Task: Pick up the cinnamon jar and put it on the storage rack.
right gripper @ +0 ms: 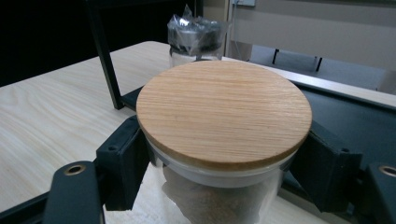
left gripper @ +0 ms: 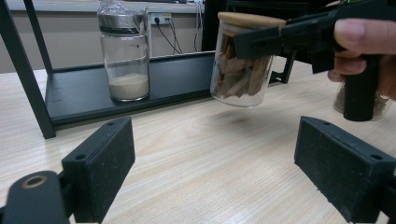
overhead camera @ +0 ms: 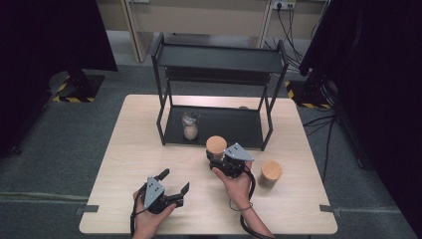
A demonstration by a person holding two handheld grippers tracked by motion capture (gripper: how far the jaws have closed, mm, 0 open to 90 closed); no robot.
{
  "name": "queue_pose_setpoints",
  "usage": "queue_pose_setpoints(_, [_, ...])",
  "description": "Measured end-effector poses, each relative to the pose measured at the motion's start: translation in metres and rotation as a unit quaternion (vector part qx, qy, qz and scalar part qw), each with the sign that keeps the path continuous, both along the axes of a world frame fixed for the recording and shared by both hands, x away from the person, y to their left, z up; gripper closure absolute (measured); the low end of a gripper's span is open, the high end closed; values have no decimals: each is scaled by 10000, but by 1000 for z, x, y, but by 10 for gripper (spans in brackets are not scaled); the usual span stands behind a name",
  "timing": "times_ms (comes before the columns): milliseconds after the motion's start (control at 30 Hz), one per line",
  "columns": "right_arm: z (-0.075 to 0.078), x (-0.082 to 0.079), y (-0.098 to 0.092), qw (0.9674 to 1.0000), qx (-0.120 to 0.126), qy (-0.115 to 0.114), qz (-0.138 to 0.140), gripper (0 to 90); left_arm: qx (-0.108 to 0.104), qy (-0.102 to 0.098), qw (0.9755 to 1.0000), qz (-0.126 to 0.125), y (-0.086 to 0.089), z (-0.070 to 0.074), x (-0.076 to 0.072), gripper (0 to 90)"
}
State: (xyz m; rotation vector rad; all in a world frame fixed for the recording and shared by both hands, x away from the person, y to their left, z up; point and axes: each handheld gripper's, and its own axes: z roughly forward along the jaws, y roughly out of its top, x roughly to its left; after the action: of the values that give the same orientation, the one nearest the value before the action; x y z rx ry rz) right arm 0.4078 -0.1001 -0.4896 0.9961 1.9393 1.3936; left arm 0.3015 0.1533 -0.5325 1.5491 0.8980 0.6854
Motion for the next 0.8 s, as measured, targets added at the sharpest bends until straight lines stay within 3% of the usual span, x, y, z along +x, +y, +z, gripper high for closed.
queue_pose_setpoints(800, [33,18,0,9996,107,-201,-169,264,2,-5,10000,-1,0,0,0,120])
